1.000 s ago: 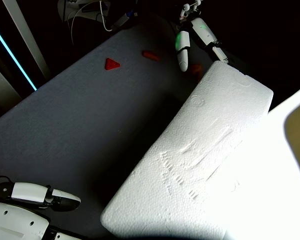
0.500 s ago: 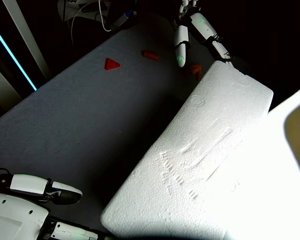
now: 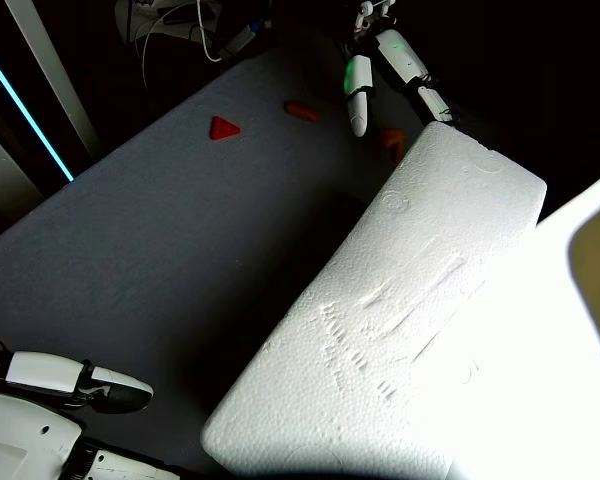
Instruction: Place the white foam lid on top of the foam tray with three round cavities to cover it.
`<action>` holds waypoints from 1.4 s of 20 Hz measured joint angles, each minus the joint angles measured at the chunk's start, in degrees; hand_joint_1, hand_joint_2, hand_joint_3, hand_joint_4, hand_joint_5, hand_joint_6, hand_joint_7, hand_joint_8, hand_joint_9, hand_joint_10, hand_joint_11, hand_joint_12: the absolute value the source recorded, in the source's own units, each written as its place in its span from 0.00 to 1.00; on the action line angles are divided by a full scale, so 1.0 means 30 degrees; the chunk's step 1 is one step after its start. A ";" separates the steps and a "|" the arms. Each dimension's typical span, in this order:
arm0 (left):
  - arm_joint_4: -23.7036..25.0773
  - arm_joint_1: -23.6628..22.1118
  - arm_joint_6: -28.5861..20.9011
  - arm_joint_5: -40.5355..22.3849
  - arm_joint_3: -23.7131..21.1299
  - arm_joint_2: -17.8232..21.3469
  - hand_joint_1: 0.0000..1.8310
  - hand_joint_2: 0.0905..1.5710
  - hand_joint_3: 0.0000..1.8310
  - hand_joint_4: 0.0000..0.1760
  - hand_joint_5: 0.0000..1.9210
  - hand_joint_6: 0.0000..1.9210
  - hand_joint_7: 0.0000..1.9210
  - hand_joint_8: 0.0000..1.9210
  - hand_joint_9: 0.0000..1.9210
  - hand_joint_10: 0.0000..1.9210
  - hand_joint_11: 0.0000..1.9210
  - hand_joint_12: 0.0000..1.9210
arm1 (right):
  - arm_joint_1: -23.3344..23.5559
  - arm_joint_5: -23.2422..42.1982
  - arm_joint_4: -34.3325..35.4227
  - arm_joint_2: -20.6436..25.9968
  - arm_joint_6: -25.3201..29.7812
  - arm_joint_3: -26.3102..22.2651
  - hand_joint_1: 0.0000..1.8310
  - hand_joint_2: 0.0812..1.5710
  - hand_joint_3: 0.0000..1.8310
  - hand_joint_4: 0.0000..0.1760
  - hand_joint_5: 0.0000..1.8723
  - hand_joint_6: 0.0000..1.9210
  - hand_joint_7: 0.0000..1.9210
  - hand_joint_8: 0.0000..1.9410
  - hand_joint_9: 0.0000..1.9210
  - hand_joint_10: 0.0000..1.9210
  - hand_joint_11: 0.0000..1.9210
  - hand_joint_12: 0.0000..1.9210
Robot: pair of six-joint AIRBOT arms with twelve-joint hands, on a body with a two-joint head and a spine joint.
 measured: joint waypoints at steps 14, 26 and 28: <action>0.1530 0.3111 -0.1005 -0.4255 -0.3526 0.1909 0.22 0.75 0.00 0.00 0.04 0.00 0.03 0.00 0.02 0.00 0.00 0.35 | -0.4000 0.3563 -0.3388 0.2310 0.1705 -0.4175 0.26 0.80 0.00 0.00 0.00 0.00 0.00 0.00 0.04 0.02 0.00 0.66; 0.6521 0.1676 -0.2739 -0.5377 -0.4699 0.1829 0.16 0.77 0.00 0.06 0.00 0.00 0.00 0.00 0.00 0.00 0.00 0.04 | -0.4947 0.5355 -0.8706 0.2055 0.4597 -0.5056 0.20 0.84 0.00 0.00 0.00 0.00 0.00 0.00 0.00 0.00 0.00 0.06; 0.7570 0.1195 -0.3133 -0.4772 -0.4510 0.1443 0.13 0.78 0.00 0.20 0.00 0.00 0.00 0.00 0.00 0.00 0.00 0.00 | -0.4393 0.5129 -0.9209 0.1639 0.4954 -0.4765 0.19 0.80 0.00 0.00 0.00 0.00 0.00 0.00 0.00 0.00 0.00 0.01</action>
